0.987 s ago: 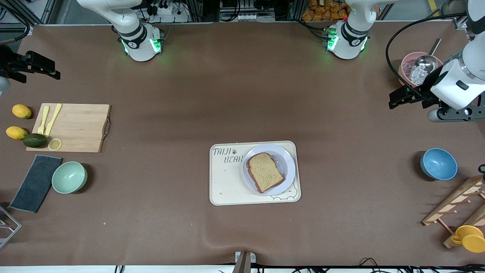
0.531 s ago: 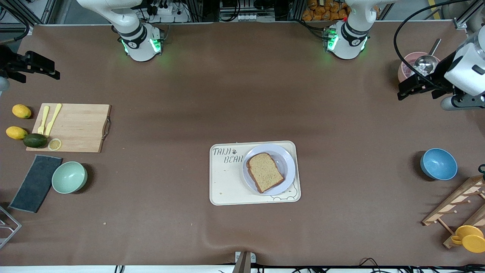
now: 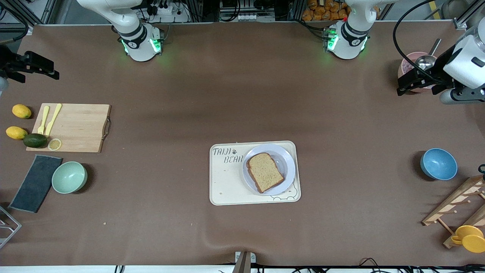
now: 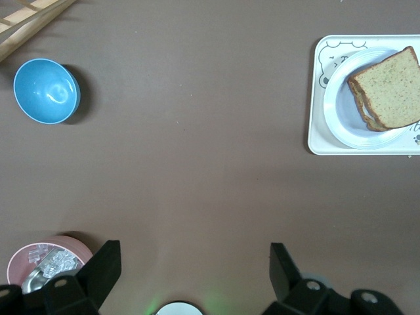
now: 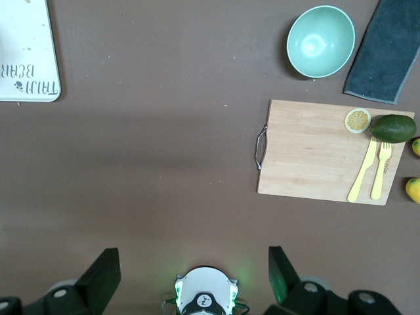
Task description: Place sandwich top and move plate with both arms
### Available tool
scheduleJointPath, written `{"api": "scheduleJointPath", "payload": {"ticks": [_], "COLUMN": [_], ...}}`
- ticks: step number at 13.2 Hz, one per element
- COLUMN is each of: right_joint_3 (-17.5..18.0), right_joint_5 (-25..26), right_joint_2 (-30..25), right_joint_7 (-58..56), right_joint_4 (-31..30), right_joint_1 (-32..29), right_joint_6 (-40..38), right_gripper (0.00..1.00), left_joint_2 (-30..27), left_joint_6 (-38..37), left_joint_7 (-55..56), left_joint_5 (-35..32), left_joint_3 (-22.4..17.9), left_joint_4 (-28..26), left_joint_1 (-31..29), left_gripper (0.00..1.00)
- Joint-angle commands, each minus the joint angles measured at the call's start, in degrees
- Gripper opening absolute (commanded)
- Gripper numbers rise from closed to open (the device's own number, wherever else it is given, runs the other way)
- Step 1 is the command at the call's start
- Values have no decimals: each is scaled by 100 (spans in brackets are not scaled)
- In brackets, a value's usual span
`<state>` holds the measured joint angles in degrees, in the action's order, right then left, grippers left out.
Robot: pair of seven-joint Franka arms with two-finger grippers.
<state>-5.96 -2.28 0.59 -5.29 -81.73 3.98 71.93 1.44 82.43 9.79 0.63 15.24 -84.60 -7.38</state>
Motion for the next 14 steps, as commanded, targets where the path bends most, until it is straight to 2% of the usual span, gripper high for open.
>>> {"api": "scheduleJointPath", "payload": {"ticks": [1, 5, 8, 12, 14], "right_joint_3": [43, 43, 43, 34, 43], "right_joint_5": [-35, -44, -44, 17, 35], "right_joint_2": [-50, -50, -33, -24, -33], "right_joint_7": [54, 46, 54, 37, 37], "right_joint_4": [-27, -45, -45, -45, -45], "right_joint_1": [-99, -195, -187, -204, -169], "right_joint_6": [-30, -38, -56, -30, 224], "right_gripper": [100, 100, 100, 100, 100], "left_joint_2": [-179, -293, -363, -495, -539], "left_joint_6": [-69, 37, 37, 115, 159], "left_joint_7": [-3, -12, -12, -12, -12], "left_joint_5": [-151, -151, -90, -63, -54], "left_joint_3": [-47, -802, -1549, -1595, -1595], "left_joint_4": [-92, -312, -382, -593, -655], "left_joint_1": [61, 815, 1448, 1494, 1476], "left_gripper": [100, 100, 100, 100, 100]}}
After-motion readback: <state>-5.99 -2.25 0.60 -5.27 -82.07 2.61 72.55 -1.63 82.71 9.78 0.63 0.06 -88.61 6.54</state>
